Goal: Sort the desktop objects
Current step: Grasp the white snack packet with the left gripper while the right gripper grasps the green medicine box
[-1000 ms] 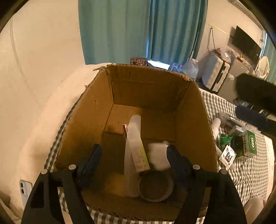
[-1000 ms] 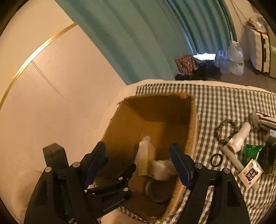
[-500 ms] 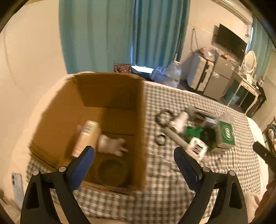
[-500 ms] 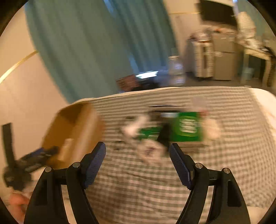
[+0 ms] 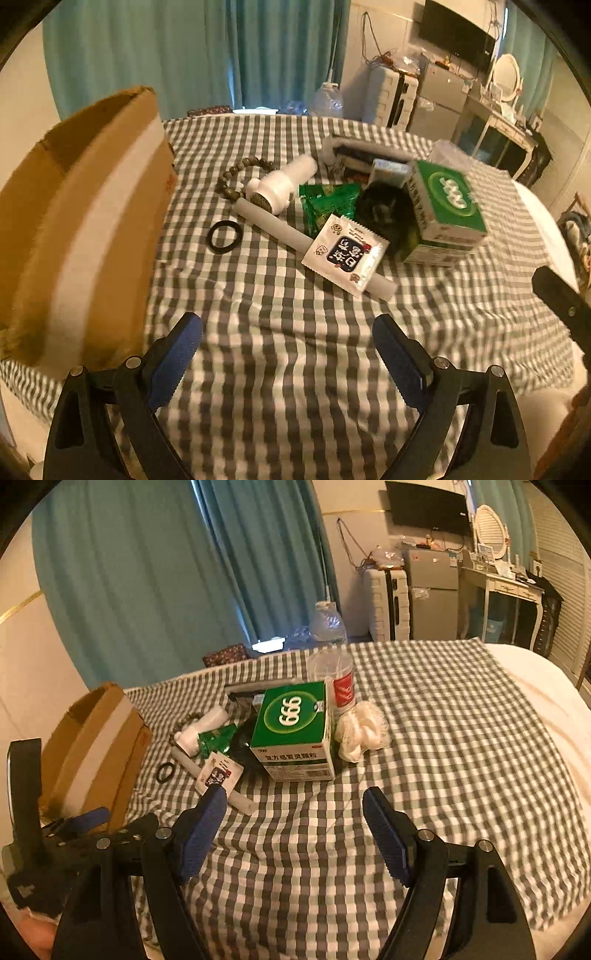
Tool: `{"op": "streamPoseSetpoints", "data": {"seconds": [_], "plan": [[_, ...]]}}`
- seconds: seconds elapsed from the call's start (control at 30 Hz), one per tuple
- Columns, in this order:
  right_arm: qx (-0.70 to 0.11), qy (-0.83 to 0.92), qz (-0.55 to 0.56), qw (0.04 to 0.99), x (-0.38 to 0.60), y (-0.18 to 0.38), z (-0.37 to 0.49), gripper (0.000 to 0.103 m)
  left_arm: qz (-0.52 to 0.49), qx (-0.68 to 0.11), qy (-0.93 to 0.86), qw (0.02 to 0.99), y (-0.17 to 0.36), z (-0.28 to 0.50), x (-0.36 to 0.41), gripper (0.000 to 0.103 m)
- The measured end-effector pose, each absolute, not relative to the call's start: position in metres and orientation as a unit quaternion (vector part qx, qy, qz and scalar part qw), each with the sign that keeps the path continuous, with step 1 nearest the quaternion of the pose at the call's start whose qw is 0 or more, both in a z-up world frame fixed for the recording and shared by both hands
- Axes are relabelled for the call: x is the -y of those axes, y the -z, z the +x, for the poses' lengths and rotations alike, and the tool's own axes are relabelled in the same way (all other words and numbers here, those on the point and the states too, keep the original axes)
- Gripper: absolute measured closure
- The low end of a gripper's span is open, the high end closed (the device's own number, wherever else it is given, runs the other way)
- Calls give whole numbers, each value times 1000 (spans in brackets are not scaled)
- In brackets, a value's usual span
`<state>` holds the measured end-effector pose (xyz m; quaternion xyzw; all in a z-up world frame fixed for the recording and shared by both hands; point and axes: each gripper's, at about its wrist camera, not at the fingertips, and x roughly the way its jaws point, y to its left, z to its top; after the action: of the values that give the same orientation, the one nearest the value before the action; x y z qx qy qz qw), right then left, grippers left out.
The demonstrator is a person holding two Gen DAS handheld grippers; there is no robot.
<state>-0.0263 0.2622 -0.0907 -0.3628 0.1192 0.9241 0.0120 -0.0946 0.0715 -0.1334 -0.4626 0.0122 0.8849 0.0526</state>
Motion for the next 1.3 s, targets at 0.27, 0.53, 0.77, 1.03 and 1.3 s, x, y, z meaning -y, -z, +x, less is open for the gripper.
{"op": "streamPoseSetpoints", "data": {"seconds": [0.27,0.53,0.77,1.03,1.3], "plan": [[-105,-925,-364,17,-260,115,-75,27,-431,49,-898,76,172,-129,-72,7],[-97,-922,-374,10,-254,135,-101,27,-437,32,-893,107,197,-147,-92,7],[-58,-931,-360,25,-240,134,-113,25,-429,20,-897,107,197,-150,-98,7],[-10,-921,-385,50,-231,144,-119,18,-431,7,-897,103,199,-157,-102,5],[-51,-924,-376,59,-260,142,-116,24,-423,12,-898,123,200,-156,-97,6]]}}
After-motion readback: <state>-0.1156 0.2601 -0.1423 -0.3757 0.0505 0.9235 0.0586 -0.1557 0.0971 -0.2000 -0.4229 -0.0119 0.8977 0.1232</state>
